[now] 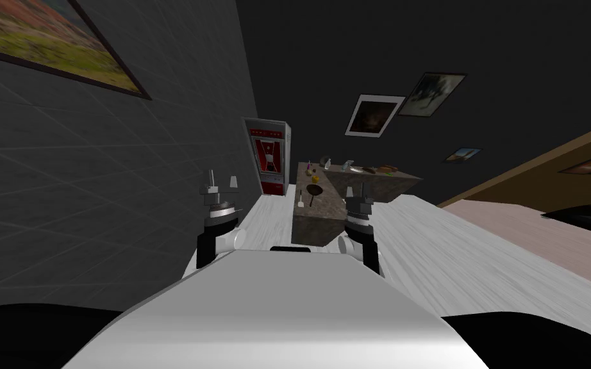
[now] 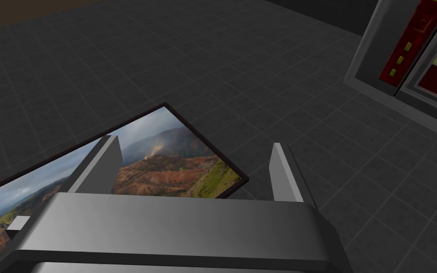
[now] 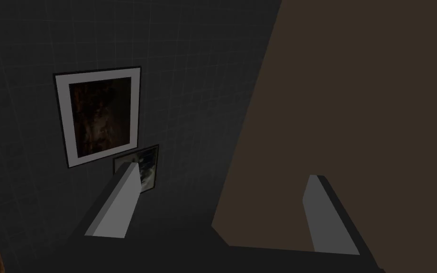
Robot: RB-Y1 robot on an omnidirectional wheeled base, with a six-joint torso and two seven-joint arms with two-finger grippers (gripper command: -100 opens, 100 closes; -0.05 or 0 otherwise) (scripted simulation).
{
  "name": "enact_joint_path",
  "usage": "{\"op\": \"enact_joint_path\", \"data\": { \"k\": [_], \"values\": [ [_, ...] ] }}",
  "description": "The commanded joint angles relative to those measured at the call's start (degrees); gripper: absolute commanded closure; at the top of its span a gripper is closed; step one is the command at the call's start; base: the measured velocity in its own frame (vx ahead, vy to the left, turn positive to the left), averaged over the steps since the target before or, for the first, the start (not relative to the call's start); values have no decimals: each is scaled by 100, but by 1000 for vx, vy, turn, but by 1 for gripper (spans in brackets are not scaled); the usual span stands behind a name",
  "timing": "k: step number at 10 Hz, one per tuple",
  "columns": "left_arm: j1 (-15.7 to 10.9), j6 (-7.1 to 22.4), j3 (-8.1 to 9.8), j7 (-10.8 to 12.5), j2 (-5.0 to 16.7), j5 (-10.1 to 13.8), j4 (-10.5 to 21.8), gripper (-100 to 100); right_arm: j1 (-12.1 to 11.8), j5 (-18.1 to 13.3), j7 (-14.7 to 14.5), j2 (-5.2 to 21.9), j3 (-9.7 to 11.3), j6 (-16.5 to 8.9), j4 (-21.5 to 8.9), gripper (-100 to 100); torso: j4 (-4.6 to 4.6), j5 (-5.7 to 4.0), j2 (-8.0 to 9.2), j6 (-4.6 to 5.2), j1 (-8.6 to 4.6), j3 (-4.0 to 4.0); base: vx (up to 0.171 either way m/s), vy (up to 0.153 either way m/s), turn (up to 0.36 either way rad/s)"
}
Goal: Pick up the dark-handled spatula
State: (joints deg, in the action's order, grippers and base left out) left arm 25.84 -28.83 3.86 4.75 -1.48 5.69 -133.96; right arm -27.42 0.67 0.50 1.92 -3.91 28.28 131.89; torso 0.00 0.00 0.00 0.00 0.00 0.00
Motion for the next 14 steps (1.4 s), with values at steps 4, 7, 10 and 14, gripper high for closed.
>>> {"op": "enact_joint_path", "data": {
  "k": [4,7,10,14],
  "values": [
    [0,0,-1,0,-1,0,0,0,-231,198,353,475,-86,-393,168,-100,-2,12,-9,0,54,-5,27,130,-44],
    [1,0,-1,0,-2,0,-1,0,-473,413,716,674,-182,-810,331,-100,-5,17,-23,0,72,-13,59,194,-60],
    [0,0,-2,0,-2,0,0,0,-782,701,1170,810,-308,-1304,511,-100,-3,22,-17,0,97,-9,51,251,-66],
    [1,0,-1,0,-1,0,-1,0,-1022,934,1514,883,-412,-1771,628,-100,-8,15,-33,-1,67,-19,69,152,-36]
  ]
}}
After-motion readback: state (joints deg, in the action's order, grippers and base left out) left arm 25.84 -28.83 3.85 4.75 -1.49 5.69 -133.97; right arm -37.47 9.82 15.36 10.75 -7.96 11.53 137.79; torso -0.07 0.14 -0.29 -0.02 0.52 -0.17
